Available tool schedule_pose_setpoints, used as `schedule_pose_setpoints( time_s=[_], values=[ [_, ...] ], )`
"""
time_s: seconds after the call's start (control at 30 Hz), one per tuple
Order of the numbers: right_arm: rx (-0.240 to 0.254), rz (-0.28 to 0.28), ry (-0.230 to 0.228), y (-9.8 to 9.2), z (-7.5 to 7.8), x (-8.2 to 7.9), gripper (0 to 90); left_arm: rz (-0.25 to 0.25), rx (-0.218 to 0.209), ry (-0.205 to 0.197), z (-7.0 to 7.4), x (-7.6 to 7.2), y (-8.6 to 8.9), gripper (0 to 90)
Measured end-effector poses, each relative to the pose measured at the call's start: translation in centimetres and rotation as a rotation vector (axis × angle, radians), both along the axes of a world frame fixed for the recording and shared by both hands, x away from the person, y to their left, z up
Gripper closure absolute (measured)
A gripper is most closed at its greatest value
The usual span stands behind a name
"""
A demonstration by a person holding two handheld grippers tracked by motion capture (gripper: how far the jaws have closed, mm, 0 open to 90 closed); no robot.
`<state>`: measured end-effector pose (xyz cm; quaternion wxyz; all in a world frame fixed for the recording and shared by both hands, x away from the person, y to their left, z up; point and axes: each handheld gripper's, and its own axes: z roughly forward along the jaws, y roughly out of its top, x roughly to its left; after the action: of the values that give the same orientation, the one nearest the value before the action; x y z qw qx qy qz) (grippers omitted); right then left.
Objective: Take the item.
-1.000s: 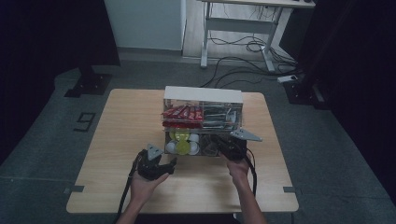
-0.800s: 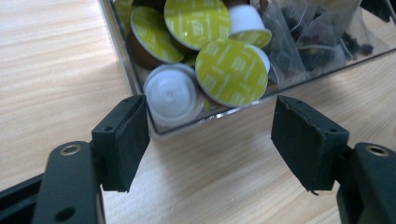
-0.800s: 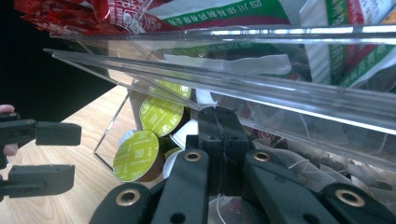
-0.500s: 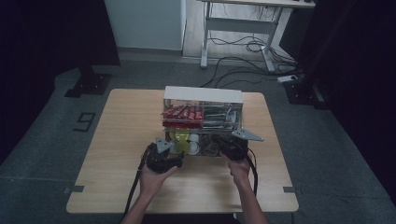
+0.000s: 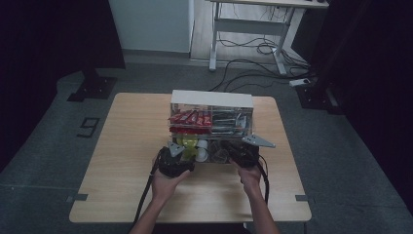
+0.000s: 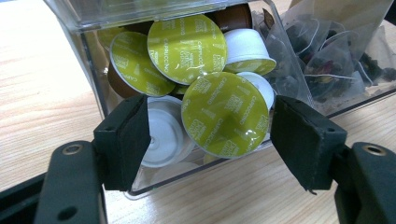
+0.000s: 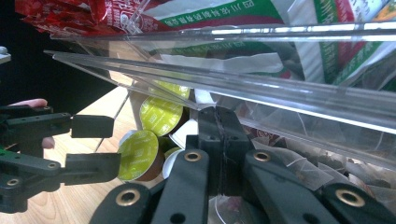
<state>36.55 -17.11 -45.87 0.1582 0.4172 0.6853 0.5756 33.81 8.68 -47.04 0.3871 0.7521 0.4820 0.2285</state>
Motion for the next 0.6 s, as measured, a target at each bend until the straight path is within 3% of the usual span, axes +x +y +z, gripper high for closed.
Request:
schedule_pose_setpoints(
  time_s=[0.6],
  values=[
    [0.004, -0.004, -0.002, -0.1, -0.1, 0.0, 89.2, 0.027, 0.035, -0.020, -1.1, 1.0, -1.5, 27.3]
  ],
)
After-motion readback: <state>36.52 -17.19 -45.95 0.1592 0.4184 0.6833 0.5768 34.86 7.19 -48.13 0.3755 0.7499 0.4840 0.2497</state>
